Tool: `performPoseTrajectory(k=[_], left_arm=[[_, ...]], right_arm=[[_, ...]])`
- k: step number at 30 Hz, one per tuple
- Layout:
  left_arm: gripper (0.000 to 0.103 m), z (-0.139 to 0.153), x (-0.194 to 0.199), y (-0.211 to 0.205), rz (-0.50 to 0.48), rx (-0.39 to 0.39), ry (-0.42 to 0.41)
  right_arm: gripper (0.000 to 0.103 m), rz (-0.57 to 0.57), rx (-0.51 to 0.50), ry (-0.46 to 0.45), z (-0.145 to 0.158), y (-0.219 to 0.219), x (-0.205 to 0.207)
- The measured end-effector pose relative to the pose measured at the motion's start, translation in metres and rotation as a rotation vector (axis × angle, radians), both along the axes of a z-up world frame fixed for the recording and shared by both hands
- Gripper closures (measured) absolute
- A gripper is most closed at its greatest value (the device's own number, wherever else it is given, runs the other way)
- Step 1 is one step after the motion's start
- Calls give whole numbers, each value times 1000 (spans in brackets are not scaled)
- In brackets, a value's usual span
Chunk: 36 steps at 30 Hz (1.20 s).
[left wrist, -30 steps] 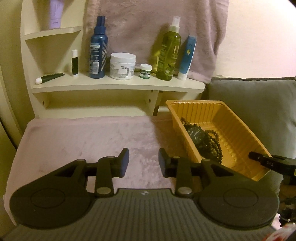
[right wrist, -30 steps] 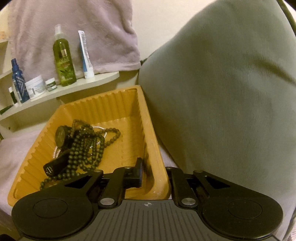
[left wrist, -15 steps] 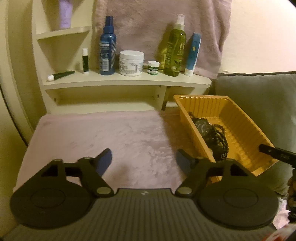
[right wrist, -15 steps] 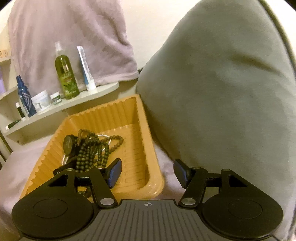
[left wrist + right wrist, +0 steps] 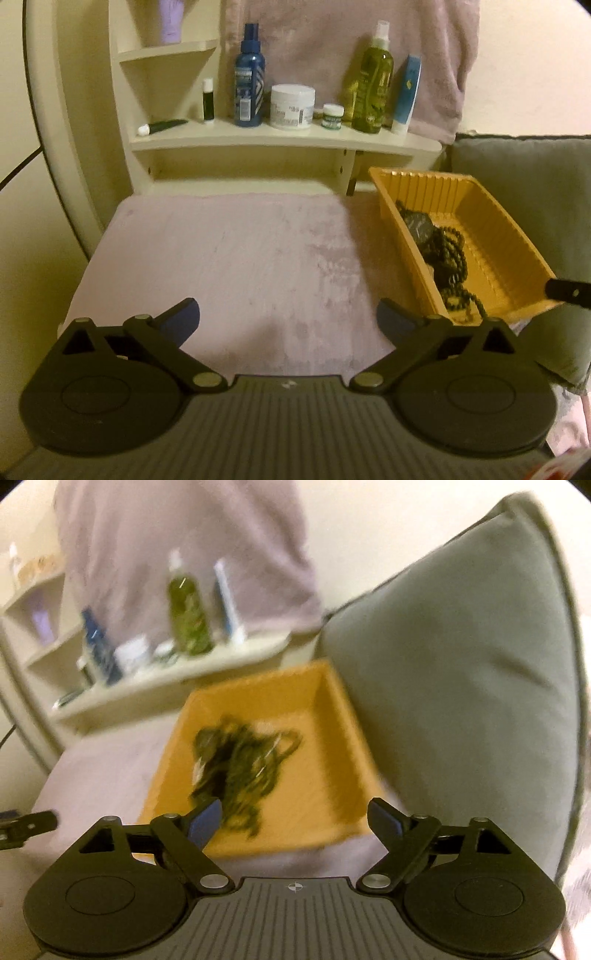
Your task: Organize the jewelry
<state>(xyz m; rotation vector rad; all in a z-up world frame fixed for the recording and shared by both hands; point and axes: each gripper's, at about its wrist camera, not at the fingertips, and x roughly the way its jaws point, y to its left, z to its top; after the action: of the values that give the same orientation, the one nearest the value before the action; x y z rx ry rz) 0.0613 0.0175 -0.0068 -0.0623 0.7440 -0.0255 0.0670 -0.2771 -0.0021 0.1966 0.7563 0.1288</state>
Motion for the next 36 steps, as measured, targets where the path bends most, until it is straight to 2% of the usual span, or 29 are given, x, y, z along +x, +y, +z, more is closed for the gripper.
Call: performPoseTrajectory(k=[7,10,15,20,23,36], left_arm=[[2,2,-22,-5,9,-20,57],[2,3,-31,-6,19,-38,76],[2,4,-45,-10,16,-27,109],[2,3,-54,-9,55,-14,126],[2,1,-55,-6,70,-37,147],[2,3,-60,-12,67,-15,128]], right_arm=[[17,116,5,74,-2,36,-15],[17,140,-13,68,-2,44,-21],[17,161,-37,60,-2,55,-30],[17,176,-47,81,-6,60,-34],[17,179,-46,91,-7,60,-37],[17,179,-50,96,-6,60,-41]])
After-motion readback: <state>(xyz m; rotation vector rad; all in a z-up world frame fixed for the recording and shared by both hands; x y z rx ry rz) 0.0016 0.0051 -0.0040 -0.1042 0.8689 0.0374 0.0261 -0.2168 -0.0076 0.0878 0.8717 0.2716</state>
